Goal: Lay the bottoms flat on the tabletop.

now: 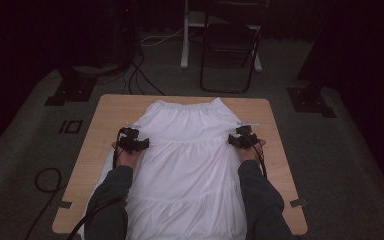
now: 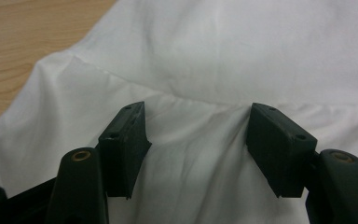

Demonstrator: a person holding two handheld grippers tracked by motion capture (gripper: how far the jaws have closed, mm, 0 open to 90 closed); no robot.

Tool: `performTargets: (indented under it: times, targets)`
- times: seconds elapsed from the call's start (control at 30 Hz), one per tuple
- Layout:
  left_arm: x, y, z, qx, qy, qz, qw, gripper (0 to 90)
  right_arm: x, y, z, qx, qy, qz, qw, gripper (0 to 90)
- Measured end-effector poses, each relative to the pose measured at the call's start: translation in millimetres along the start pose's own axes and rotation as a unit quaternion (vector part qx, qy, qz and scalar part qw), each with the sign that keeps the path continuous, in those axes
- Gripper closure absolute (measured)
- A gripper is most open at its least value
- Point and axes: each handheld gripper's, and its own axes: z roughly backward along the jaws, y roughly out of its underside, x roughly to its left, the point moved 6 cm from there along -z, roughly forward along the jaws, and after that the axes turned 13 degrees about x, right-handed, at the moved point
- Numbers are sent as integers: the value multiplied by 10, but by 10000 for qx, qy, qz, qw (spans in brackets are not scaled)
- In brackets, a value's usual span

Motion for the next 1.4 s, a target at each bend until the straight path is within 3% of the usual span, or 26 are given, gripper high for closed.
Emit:
performTargets:
  times: [0.17,0.23,0.4,0.53,0.57,0.67,0.83,0.87,0.9,1.07,1.2,1.27,1.4]
  targets:
    - [-32,129,134,-25,-1,-164,9999,393,-20,48,35,23,-111,133,9998,367]
    - [-24,217,209,-60,-11,-255,9997,393,-35,77,72,82,-154,80,9998,369]
    - [46,431,459,-216,-26,-160,9996,401,-47,175,276,-93,-344,-47,9994,363]
    - [98,588,645,-252,28,-114,9996,401,-13,340,505,-299,-439,202,9984,352]
    - [139,709,763,-277,10,-101,9996,401,-4,394,563,-336,-443,251,9981,352]
    - [213,895,899,-254,-92,-66,9996,401,32,572,713,-407,-495,369,9973,350]
    - [302,1199,1076,-192,-240,30,9995,401,113,879,881,-329,-351,768,9959,338]
    - [302,1199,1076,-192,-240,30,9995,401,127,940,907,-309,-333,812,9957,336]
    - [294,1325,1145,-190,-285,47,9994,400,138,1004,931,-282,-315,872,9953,332]
    - [194,1614,1301,-212,-261,76,9994,397,184,1328,1031,-214,-362,892,9951,332]
    - [29,1804,1356,-165,-245,-92,9995,389,227,1549,1046,-79,-356,971,9946,327]
    - [-32,1885,1360,-100,-316,-177,9993,384,243,1608,1048,-34,-287,1055,9940,325]
    - [-67,1971,1342,-36,-492,-243,9985,386,233,1645,1020,-51,-410,932,9948,318]
